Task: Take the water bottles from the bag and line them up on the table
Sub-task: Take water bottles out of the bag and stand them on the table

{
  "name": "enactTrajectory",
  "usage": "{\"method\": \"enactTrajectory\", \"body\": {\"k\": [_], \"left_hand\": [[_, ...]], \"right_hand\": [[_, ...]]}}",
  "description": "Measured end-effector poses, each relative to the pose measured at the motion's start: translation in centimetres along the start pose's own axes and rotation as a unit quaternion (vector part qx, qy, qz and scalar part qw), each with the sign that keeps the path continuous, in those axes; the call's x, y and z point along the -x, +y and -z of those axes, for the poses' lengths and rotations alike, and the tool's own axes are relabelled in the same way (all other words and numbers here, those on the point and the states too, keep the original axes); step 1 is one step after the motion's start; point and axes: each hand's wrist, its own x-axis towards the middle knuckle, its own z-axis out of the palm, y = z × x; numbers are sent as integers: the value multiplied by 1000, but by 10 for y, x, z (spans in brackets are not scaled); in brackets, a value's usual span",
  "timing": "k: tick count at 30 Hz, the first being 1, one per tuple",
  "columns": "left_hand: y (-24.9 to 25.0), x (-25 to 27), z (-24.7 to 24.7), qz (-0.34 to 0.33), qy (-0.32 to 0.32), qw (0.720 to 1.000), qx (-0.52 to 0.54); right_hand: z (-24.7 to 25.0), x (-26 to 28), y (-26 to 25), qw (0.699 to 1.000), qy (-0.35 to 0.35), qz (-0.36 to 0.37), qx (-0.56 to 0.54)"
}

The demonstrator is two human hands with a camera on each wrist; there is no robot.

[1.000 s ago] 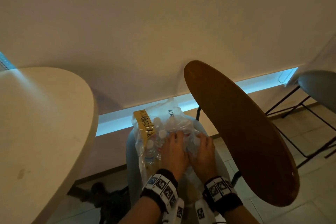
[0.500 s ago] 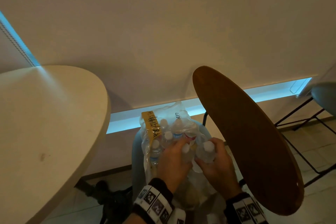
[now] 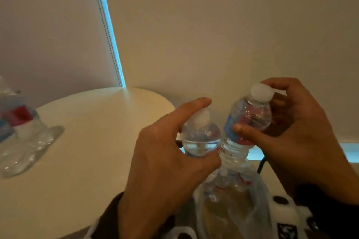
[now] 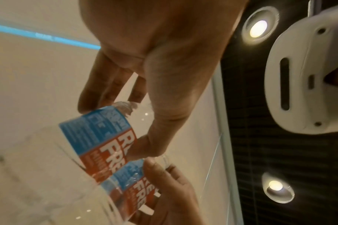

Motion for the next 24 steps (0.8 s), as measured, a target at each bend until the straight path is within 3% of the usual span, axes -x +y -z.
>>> {"method": "enactTrajectory", "body": {"k": [4,12,24], "left_hand": [[8,-5,66,1,39,999,-37],[-16,4,158,59,136,978,-145],[-74,20,223,149,233,936,-220]], "right_hand": [[-43,-39,-40,995,-59,65,-38],[-152,-84,-73,974,-187,87,-93],[-289,-102,-113,939,-304,139,-79]]}}
